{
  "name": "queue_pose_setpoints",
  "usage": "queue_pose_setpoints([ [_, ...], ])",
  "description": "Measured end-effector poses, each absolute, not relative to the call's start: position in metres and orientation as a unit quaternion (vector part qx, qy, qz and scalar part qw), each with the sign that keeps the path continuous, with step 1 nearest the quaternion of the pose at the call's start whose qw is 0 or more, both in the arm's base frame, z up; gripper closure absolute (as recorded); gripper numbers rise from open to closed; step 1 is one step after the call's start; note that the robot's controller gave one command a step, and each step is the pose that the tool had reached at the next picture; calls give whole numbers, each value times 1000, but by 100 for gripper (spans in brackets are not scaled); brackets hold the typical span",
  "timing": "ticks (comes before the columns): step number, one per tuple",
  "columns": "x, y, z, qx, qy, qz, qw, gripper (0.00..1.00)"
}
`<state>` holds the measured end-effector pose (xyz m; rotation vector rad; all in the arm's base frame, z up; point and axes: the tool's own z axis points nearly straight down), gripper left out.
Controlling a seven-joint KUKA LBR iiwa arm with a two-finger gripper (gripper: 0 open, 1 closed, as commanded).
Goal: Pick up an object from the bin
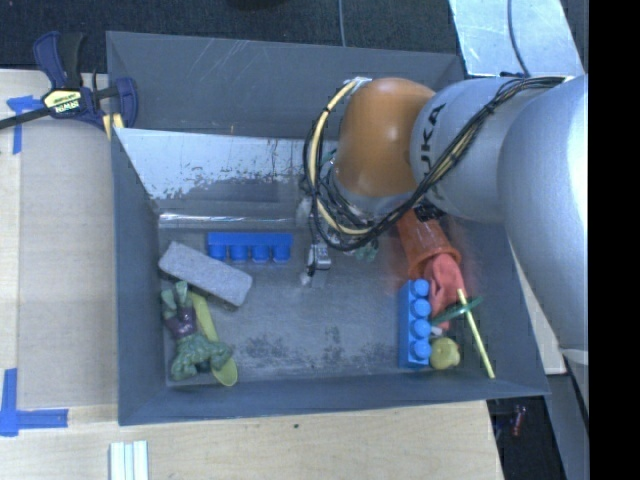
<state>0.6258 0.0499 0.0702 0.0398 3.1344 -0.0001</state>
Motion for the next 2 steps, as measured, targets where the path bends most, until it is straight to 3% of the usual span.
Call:
queue_pose_setpoints([
  [1, 627, 89, 70, -60, 998, -1, 5, 0],
  [2, 629, 113, 71, -65, 998, -1, 7, 100],
])
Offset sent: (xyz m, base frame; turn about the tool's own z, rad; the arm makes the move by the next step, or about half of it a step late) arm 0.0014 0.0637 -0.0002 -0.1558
